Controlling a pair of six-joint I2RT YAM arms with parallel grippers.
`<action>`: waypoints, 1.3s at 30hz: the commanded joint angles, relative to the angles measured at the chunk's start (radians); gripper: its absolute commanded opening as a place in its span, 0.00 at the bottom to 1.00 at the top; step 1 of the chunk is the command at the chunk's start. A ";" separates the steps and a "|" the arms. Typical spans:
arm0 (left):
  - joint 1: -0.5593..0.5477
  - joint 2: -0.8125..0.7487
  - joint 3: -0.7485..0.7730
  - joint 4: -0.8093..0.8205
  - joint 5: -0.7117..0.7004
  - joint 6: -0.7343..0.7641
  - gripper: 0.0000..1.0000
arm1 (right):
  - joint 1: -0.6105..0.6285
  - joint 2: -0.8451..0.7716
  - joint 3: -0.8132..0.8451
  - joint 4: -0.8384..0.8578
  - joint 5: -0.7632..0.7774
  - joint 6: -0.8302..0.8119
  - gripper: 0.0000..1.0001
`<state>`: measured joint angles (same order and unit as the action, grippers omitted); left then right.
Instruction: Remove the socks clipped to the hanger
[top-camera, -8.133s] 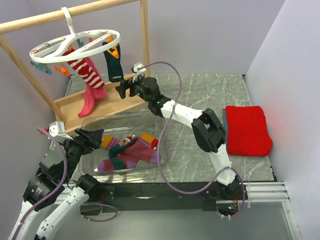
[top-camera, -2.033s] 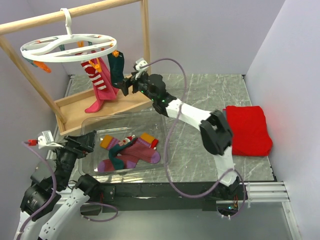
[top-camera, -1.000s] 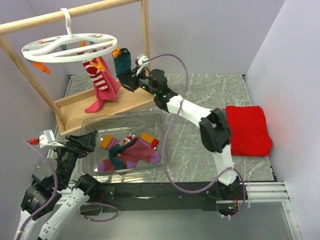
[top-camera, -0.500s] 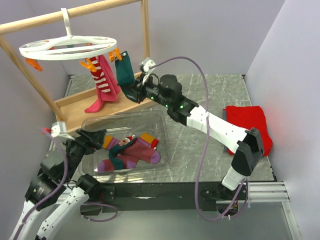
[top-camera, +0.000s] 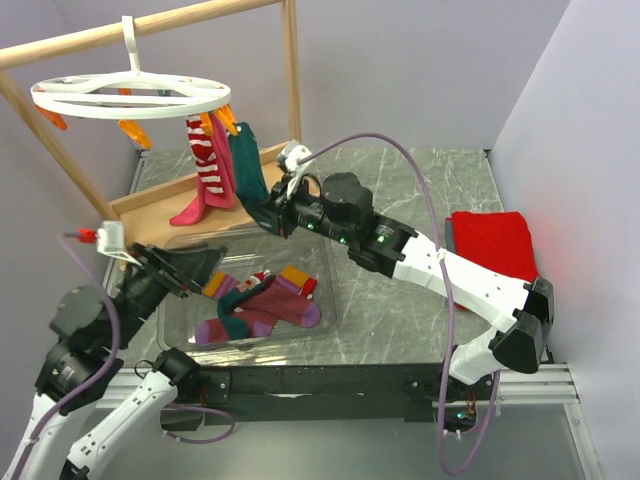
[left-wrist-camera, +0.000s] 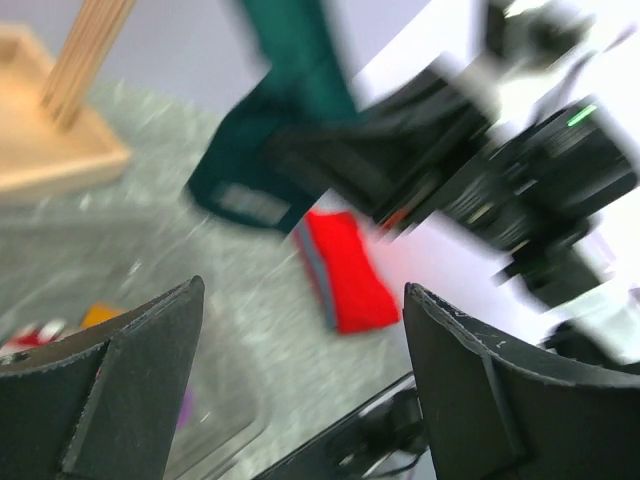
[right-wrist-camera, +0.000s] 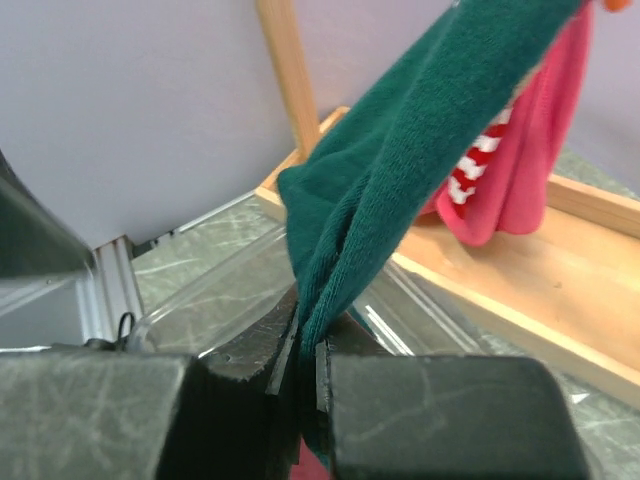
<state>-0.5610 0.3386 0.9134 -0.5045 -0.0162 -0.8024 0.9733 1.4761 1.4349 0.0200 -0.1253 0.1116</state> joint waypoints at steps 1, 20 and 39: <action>0.003 0.094 0.142 0.104 0.024 -0.011 0.85 | 0.077 -0.019 0.007 -0.054 0.097 -0.026 0.10; 0.001 0.464 0.419 0.142 -0.257 0.032 0.87 | 0.150 0.026 0.004 -0.034 0.250 -0.084 0.12; 0.004 0.273 0.068 0.224 -0.211 -0.047 0.96 | 0.127 0.029 -0.001 -0.023 -0.185 0.006 0.16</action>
<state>-0.5602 0.5781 0.9848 -0.3553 -0.2527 -0.8360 1.1080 1.5372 1.4391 -0.0193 -0.2150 0.0895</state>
